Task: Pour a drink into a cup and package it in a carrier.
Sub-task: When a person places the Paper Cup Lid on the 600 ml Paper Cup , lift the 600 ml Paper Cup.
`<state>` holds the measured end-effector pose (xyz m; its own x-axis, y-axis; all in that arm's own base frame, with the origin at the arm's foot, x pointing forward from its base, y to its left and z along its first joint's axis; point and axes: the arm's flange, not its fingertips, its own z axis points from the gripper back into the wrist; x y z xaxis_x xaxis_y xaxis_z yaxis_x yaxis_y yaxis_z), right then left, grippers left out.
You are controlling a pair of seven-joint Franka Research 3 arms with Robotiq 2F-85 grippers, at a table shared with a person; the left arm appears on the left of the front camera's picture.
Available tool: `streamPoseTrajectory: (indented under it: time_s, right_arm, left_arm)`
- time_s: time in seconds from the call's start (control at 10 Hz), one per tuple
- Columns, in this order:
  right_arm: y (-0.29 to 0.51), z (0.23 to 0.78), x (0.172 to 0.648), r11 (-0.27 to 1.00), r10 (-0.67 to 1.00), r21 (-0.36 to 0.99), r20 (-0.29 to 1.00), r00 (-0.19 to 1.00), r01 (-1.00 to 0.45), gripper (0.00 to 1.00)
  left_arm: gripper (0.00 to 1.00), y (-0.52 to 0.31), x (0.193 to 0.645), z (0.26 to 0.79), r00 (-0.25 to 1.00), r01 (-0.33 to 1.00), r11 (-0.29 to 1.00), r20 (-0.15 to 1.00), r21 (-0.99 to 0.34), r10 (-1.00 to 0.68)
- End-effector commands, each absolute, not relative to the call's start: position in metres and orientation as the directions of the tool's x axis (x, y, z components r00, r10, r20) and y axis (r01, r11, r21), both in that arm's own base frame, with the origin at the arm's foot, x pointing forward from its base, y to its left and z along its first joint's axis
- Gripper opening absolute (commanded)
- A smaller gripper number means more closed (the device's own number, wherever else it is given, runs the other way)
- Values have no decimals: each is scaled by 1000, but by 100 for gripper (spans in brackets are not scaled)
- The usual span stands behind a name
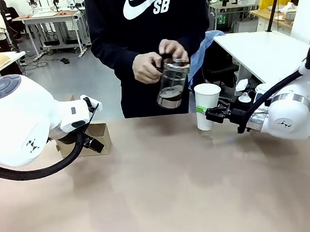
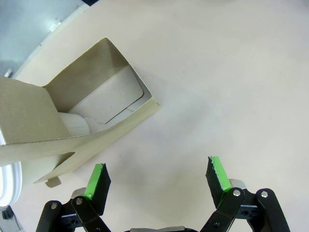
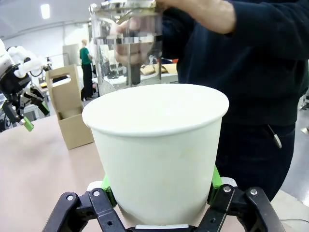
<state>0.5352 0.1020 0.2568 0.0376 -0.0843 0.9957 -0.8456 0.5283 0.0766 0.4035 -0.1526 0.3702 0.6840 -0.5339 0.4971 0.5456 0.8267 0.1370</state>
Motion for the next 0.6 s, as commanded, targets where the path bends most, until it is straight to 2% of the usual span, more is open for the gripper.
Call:
streamPoseTrajectory:
  time_s: [0.0, 0.5]
  right_arm:
    - [104, 261, 533, 529, -91, 78, 995, 35, -845, 80]
    - [104, 261, 533, 529, -91, 78, 995, 35, -845, 80]
  left_arm:
    - [100, -152, 404, 370, 684, 545, 827, 498, 135, -532]
    - [100, -152, 404, 370, 684, 545, 827, 498, 135, -532]
